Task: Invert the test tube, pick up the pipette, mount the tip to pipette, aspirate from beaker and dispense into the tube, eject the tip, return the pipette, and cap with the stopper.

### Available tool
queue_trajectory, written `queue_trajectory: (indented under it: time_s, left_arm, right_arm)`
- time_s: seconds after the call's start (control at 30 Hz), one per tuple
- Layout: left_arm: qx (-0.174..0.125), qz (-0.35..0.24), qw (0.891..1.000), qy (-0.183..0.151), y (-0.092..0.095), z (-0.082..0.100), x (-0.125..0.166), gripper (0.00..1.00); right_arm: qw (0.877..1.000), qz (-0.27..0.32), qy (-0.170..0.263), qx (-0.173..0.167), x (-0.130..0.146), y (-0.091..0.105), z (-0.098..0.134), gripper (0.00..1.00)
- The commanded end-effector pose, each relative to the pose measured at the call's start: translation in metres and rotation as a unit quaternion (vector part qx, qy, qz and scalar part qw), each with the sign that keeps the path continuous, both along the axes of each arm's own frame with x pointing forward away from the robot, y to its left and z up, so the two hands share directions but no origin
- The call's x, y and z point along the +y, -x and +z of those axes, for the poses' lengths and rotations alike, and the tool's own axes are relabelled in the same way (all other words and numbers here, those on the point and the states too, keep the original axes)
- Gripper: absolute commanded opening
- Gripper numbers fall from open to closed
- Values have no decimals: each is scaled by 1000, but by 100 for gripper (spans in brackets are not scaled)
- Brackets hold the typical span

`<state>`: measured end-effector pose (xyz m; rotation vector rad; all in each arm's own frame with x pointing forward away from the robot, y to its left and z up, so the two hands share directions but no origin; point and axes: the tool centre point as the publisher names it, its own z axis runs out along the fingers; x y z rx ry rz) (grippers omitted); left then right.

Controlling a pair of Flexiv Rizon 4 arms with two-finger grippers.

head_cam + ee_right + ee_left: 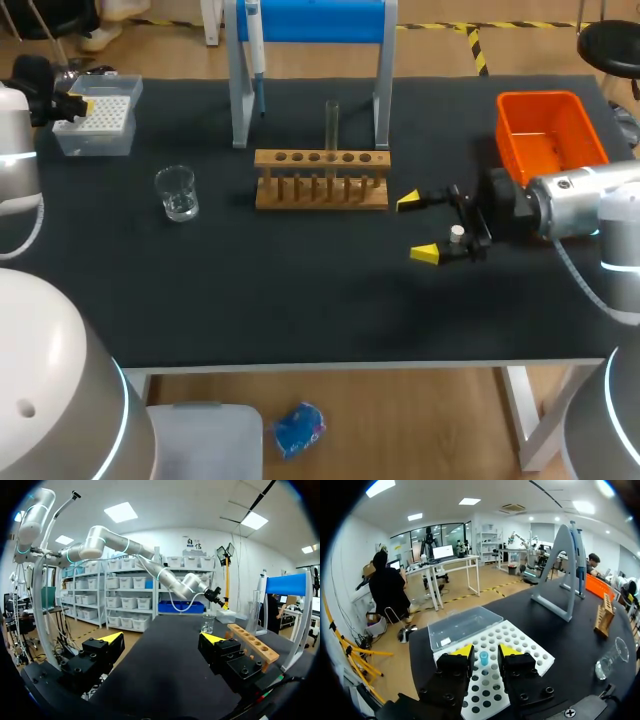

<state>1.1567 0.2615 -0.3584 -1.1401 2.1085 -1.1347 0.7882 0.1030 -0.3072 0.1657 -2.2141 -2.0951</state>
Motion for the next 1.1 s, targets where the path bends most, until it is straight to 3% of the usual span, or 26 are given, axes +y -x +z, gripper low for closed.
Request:
queue_trajectory:
  time_s: [0.03, 0.6, 0.73, 1.1]
  left_arm:
    - [3, 1, 1000, -1, -3, -2, 0, 25]
    - [7, 1, 1000, -8, -1, -5, 0, 23]
    - [7, 2, 1000, -9, -1, -5, 0, 10]
    - [8, 3, 1000, -8, 0, -6, 0, 0]
  right_arm:
    - [1000, -1, 0, 0, 0, 1, 0, 100]
    - [1000, -1, 0, 0, 0, 1, 0, 100]
    - [1000, -1, 0, 0, 0, 1, 0, 100]
    - [1000, -1, 0, 0, 0, 1, 0, 100]
